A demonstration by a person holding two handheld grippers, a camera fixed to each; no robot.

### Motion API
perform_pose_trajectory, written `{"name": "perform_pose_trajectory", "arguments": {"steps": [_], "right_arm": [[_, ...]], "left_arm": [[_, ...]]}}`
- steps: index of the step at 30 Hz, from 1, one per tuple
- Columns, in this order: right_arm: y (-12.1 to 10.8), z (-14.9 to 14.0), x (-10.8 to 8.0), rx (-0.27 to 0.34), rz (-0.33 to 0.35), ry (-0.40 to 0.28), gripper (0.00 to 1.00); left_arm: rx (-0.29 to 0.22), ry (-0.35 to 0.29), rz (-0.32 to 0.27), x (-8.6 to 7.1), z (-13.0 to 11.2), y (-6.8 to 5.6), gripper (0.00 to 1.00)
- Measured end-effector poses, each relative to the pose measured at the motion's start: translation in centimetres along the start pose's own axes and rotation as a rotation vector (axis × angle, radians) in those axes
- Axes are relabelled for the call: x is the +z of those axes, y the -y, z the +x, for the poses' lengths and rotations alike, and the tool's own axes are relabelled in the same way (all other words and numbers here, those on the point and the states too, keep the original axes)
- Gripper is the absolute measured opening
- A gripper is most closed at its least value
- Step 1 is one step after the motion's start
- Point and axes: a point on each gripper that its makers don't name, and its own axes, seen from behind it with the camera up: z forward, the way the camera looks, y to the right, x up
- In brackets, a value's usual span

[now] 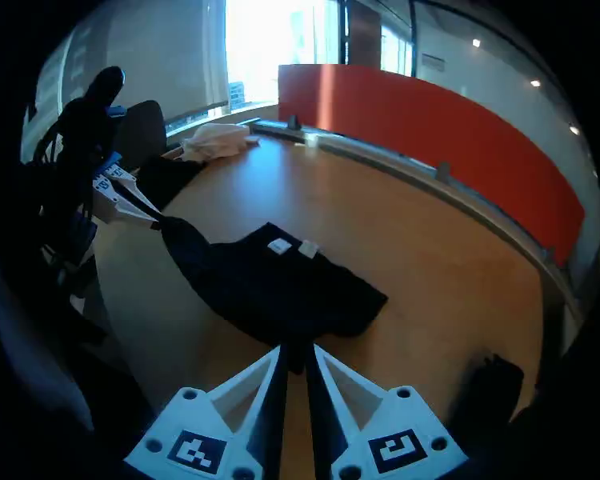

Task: Fold towel

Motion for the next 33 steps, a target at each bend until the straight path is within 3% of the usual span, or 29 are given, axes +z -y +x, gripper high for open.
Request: {"name": "perform_pose_trajectory", "arguments": {"steps": [11, 23, 33], "right_arm": [[0.6, 0.1, -1.0, 0.012, 0.011, 0.007, 0.15], [0.6, -0.2, -0.6, 0.011, 0.010, 0.016, 0.15], [-0.4, -0.7, 0.3, 0.009, 0.009, 0.042, 0.15]], "left_arm": [[-0.024, -0.004, -0.015, -1.4, -0.3, -1.2, 0.14], [-0.023, -0.004, -0.017, -0.9, -0.4, -1.3, 0.14], [-0.024, -0.007, -0.014, 0.3, 0.1, -0.7, 0.14]]}}
